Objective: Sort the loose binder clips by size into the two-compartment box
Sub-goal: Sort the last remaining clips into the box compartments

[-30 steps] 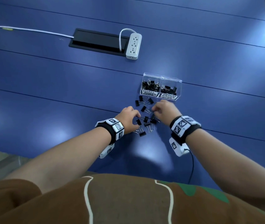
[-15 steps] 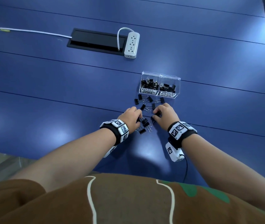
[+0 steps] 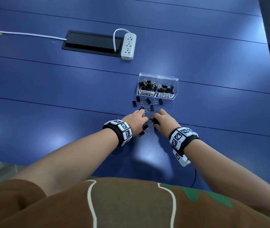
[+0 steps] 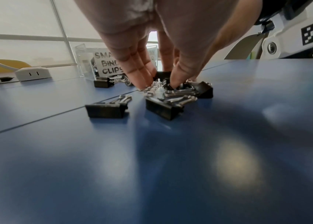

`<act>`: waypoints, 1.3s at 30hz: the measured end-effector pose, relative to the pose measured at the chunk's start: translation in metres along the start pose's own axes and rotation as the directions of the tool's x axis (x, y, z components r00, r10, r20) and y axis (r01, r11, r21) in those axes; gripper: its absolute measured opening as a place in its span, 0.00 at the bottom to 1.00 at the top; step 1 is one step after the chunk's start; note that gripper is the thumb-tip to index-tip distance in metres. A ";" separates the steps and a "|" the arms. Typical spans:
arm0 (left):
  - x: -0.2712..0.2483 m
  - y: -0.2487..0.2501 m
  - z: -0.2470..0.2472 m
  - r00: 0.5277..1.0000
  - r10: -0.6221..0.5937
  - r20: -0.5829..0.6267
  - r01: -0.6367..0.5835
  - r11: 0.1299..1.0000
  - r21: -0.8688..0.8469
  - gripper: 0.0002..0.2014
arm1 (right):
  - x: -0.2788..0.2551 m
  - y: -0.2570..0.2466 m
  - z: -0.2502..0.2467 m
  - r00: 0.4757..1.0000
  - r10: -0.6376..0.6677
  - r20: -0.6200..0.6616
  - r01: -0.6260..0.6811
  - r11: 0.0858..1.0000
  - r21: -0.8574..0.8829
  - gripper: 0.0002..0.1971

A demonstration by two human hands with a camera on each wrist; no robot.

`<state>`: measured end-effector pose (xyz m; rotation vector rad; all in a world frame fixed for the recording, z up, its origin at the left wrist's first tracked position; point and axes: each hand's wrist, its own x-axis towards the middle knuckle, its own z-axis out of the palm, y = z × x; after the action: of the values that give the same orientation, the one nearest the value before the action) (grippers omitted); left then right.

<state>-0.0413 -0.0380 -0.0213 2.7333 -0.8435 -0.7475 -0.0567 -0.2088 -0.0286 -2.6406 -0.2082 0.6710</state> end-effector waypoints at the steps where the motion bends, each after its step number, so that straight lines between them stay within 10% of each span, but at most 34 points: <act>1: 0.000 -0.001 0.001 1.000 -0.003 -0.001 0.003 1.000 -0.010 0.13 | -0.001 0.002 -0.001 1.000 0.018 -0.004 -0.018 1.000 0.014 0.15; 16: 0.005 -0.010 -0.008 0.999 -0.032 -0.037 0.027 0.991 -0.135 0.13 | 0.045 0.010 -0.099 0.871 0.236 -0.431 -0.071 0.928 0.365 0.04; 23: 0.016 -0.013 -0.039 0.966 -0.139 -0.219 0.042 0.916 -0.398 0.13 | 0.050 0.009 -0.087 0.906 0.079 -0.417 -0.011 0.987 0.163 0.04; 29: 0.052 -0.007 -0.087 0.913 -0.128 -0.388 -0.074 0.883 -0.464 0.18 | 0.044 0.013 -0.042 0.990 0.067 -0.121 -0.067 0.998 0.008 0.18; 39: 0.118 0.032 -0.093 0.947 -0.016 -0.322 -0.104 0.930 -0.353 0.18 | 0.009 0.038 -0.011 0.953 0.222 -0.207 -0.193 0.970 0.151 0.10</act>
<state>0.0749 -0.1288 0.0196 2.3985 -0.6187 -0.3838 -0.0416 -0.2454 -0.0396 -2.6068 0.1754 0.4292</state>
